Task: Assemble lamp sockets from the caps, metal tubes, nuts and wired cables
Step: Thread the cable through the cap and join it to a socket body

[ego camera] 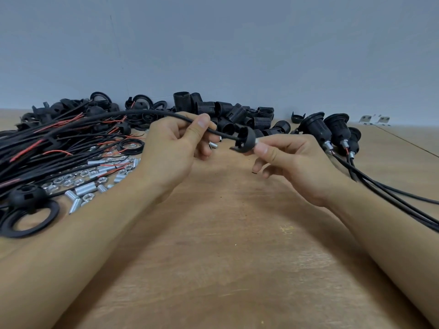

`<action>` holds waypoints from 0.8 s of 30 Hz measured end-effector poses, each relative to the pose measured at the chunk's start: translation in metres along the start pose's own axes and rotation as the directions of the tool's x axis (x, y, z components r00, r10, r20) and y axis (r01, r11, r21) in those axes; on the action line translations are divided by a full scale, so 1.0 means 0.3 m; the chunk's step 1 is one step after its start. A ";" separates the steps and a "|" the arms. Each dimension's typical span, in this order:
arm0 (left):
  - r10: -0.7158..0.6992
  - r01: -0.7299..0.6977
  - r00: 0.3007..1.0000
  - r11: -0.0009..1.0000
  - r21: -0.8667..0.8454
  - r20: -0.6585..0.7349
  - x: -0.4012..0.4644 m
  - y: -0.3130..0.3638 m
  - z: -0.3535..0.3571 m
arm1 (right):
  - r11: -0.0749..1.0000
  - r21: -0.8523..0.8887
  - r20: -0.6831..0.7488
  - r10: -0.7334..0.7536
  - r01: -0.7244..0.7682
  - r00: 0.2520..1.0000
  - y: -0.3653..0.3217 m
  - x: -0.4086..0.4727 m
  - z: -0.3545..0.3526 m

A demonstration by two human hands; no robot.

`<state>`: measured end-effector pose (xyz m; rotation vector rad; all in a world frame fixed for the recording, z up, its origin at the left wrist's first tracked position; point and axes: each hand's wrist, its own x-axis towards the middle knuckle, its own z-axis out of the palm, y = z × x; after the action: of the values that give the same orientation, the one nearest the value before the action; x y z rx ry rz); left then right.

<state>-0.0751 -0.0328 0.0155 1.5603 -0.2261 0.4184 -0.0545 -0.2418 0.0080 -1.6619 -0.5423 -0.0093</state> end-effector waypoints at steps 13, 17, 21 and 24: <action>0.004 -0.008 0.998 0.998 0.060 0.062 -0.027 -0.010 0.029 | 0.927 -0.359 0.098 -0.082 0.113 0.992 0.005 -0.007 0.020; -0.093 0.081 0.991 0.988 -0.129 -0.093 0.010 0.019 -0.001 | 0.896 -0.439 -0.029 -0.091 0.069 0.995 0.004 0.018 -0.033; -0.061 -0.008 0.969 0.961 -0.277 -0.239 0.024 0.022 -0.027 | 0.898 -0.439 -0.065 -0.056 0.022 0.996 -0.018 0.020 -0.076; -0.088 0.044 0.987 0.953 -0.299 -0.134 0.011 0.013 -0.010 | 0.918 -0.386 0.021 -0.084 0.085 0.996 -0.046 0.007 -0.075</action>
<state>-0.0741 -0.0295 0.0202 1.2338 -0.1163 0.4233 -0.0509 -0.2613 0.0255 -2.0227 -0.6449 -0.1880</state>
